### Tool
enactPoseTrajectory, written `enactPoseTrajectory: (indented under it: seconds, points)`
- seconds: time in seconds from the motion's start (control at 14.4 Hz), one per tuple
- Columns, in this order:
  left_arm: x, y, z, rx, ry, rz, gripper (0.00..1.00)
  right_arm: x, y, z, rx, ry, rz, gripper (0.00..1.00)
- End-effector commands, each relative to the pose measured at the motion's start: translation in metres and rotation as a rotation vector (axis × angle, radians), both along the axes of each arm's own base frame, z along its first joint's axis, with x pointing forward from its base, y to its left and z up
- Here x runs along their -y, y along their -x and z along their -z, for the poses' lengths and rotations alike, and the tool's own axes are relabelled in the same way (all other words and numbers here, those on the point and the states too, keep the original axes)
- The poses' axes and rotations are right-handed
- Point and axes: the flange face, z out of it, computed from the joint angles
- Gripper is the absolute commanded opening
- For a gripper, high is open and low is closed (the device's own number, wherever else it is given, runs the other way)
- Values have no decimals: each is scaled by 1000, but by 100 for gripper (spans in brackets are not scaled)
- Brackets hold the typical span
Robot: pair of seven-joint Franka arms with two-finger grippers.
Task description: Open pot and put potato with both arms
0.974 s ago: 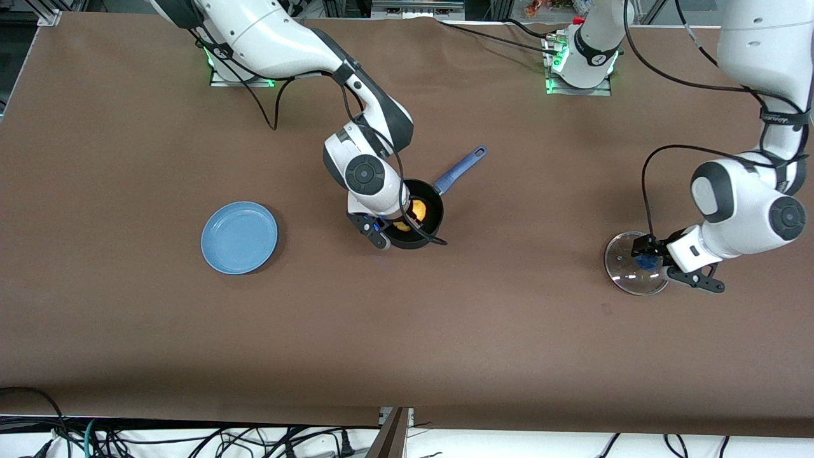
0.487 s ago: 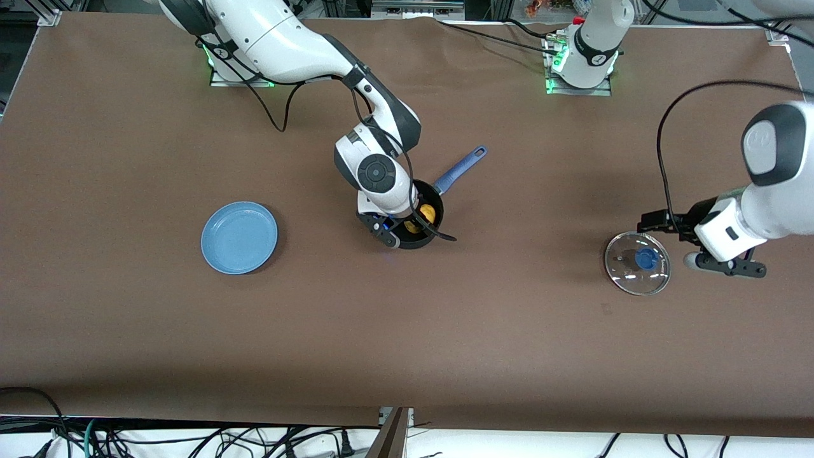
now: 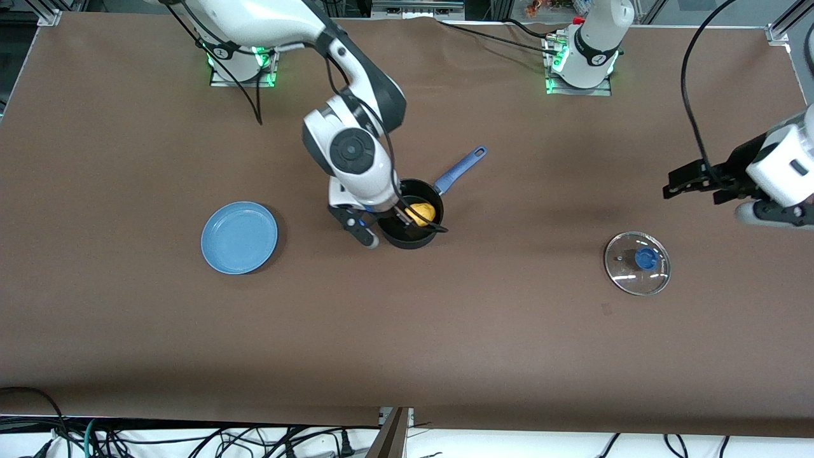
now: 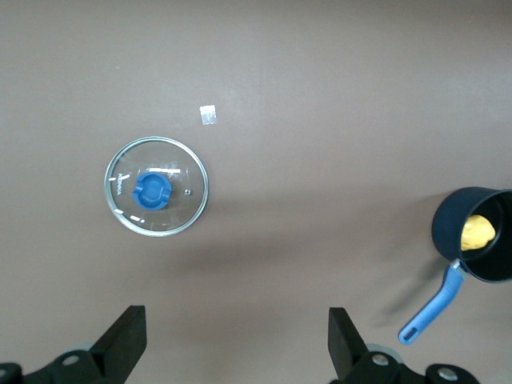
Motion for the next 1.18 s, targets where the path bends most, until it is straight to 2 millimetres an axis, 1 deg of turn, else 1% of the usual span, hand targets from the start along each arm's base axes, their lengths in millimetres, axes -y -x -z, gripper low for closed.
enactPoseTrajectory:
  seconds: [0.0, 0.14, 0.28, 0.35, 0.49, 0.56, 0.63, 0.7, 0.77, 0.83, 0.9, 0.97, 1.04, 1.11]
  points:
    - [-7, 7, -19, -31, -78, 2, 100, 64, -9, -54, -36, 83, -96, 100]
    - [-8, 10, -19, -54, -87, -1, 100, 126, -22, -86, -81, 126, -207, 100]
    - [-7, 10, -19, -53, -89, -4, 100, 205, -34, -126, -109, 140, -316, 100]
    - [-9, 10, -19, -53, -87, -9, 100, 246, -39, -143, -119, 133, -369, 100]
    - [-13, 10, -19, -54, -85, -18, 100, 319, -42, -171, -118, 105, -470, 100]
    - [-14, 10, -19, -54, -82, -18, 100, 344, -39, -179, -123, 90, -510, 100]
    - [-13, 10, -19, -54, -80, -17, 100, 357, -38, -183, -124, 79, -543, 100]
    - [-13, 10, -19, -54, -80, -19, 100, 390, -36, -188, -114, 55, -538, 100]
    - [-11, 10, -19, -54, -75, -19, 100, 414, -32, -191, -100, 32, -570, 100]
    - [-11, 10, -19, -54, -73, -32, 100, 420, -27, -190, -91, 12, -614, 100]
    - [-10, 10, -19, -56, -77, -60, 100, 433, -23, -190, -88, 3, -620, 100]
    - [-8, 10, -20, -56, -79, -76, 100, 437, -17, -193, -81, 11, -634, 100]
    - [-3, 10, -20, -57, -79, -69, 100, 437, -10, -189, -61, 22, -665, 100]
    - [0, 10, -20, -57, -77, -64, 100, 429, -4, -191, -18, 46, -701, 100]
